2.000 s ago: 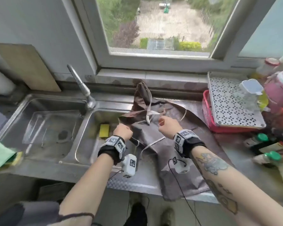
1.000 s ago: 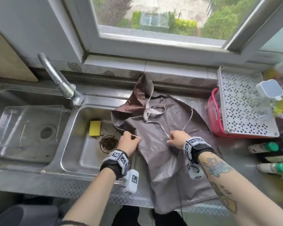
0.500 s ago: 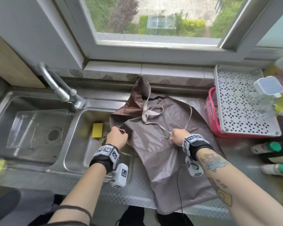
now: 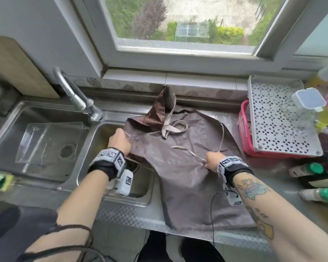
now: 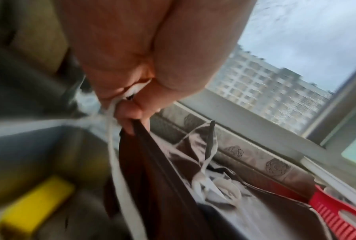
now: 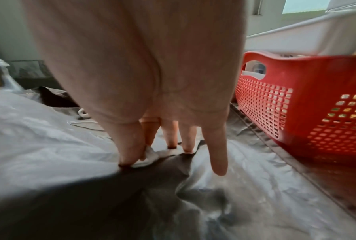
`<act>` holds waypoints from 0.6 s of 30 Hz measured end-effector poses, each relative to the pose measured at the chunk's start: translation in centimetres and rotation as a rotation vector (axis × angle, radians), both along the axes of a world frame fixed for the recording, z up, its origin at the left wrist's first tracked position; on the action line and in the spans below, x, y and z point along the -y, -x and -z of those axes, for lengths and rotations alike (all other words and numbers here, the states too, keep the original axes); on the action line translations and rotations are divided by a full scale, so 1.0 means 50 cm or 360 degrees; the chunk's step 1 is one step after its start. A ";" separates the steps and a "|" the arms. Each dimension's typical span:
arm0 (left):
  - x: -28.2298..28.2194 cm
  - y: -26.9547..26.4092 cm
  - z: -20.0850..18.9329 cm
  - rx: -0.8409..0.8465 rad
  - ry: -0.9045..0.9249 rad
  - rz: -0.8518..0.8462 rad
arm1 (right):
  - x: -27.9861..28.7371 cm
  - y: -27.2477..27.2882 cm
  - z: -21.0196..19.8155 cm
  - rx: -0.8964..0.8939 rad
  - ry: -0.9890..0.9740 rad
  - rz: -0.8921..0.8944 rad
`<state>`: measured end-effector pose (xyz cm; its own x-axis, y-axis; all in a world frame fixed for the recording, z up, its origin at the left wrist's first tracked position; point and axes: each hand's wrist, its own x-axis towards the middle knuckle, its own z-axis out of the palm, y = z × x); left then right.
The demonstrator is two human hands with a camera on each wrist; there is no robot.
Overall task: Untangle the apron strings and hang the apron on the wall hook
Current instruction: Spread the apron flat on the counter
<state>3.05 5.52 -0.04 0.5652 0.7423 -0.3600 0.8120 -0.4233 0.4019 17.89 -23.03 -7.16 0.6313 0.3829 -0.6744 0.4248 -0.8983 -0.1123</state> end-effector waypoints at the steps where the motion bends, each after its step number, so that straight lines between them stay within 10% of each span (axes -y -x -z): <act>1: -0.018 -0.012 -0.029 -0.0067 -0.0075 0.0093 | 0.001 0.000 -0.001 0.0006 0.0016 -0.0001; 11: -0.072 -0.009 -0.109 -0.0304 -0.0724 0.0346 | 0.023 0.012 -0.013 -0.0011 0.0033 0.0069; 18: -0.013 -0.015 -0.132 -0.0295 -0.0132 0.0343 | 0.018 0.000 -0.065 0.0212 -0.0324 0.0360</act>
